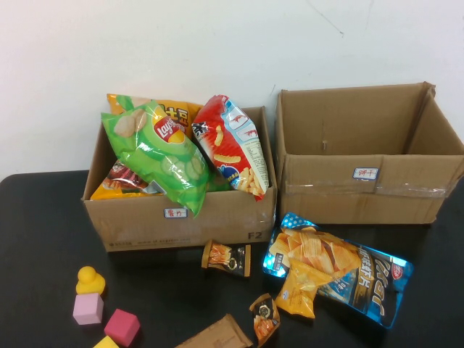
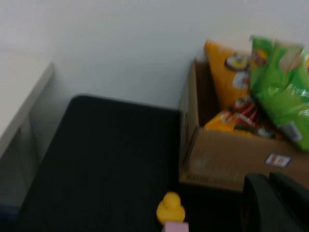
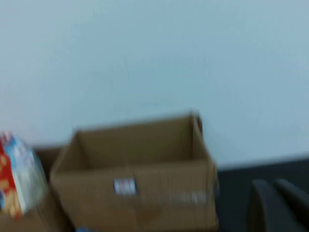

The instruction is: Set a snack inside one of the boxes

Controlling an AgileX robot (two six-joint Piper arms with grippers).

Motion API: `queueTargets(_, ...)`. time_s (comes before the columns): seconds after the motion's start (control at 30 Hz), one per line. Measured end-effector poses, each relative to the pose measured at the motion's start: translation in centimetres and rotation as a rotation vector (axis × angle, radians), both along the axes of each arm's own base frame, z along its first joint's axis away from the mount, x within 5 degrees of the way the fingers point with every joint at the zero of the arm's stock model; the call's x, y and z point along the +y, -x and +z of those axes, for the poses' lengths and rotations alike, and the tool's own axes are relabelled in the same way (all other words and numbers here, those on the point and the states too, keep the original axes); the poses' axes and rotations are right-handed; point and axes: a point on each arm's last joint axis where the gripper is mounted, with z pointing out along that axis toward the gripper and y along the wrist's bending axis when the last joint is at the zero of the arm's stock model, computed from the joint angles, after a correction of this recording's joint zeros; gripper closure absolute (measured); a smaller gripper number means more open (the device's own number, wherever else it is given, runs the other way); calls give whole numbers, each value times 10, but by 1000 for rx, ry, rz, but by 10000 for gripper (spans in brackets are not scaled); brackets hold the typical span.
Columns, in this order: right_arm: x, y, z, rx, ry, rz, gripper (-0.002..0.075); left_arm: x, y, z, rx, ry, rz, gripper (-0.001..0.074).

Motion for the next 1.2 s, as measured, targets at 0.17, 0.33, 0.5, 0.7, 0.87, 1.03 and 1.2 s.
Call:
queueTargets(0.17, 1, -19, -21, 252, -12, -8, 727, 0, -10, -5, 67, 8, -1, 736)
queueTargets(0.33, 1, -32, -39, 450, -4, -16, 727, -1, -13, -7, 89, 11, -2, 736)
queueTargets(0.5, 1, -41, -53, 604, 4, -21, 727, -3, -14, -8, 113, 24, -25, 736)
queueTargets(0.7, 1, -50, -68, 771, 12, -27, 727, -15, -25, -30, 377, -43, -213, 736)
queueTargets(0.87, 3, -55, -75, 835, 8, -10, 727, -30, -41, -50, 578, -59, -449, 736)
queueTargets(1.03, 6, -60, -77, 843, -3, 16, 727, -41, -63, -58, 658, -16, -612, 736)
queueTargets(1.2, 8, -64, -74, 790, -32, 26, 727, -52, -93, -60, 751, 43, -699, 736)
